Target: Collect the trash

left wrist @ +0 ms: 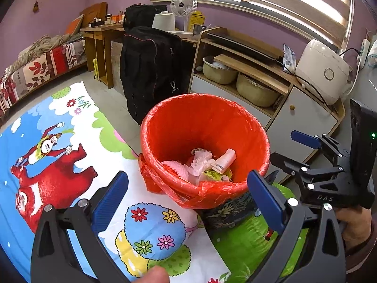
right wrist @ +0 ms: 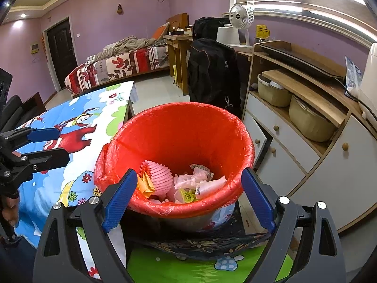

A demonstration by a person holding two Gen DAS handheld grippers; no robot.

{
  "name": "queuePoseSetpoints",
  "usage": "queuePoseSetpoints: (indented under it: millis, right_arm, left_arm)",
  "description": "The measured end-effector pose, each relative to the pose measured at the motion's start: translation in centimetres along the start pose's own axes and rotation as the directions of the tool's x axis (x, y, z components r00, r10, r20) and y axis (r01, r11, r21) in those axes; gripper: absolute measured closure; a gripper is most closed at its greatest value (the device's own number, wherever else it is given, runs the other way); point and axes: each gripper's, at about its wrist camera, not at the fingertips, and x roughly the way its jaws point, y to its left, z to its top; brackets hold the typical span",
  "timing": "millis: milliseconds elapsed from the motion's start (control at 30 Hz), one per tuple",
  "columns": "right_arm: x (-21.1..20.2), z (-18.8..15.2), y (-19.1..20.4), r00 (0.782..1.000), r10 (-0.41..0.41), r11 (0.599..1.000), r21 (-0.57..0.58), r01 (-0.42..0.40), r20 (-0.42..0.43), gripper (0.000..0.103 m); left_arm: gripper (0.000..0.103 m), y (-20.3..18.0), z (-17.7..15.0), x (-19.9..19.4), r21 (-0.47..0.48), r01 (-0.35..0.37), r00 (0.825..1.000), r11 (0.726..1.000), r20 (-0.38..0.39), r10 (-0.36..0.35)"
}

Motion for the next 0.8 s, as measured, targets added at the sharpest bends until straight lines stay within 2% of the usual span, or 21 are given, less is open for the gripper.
queuePoseSetpoints:
  millis: [800]
  right_arm:
    - [0.04,0.07,0.12,1.000,0.001,1.000,-0.003,-0.001,0.000,0.018]
  left_arm:
    - [0.005,-0.06,-0.01,0.03,-0.002,0.004,1.000,1.000,0.000,-0.004]
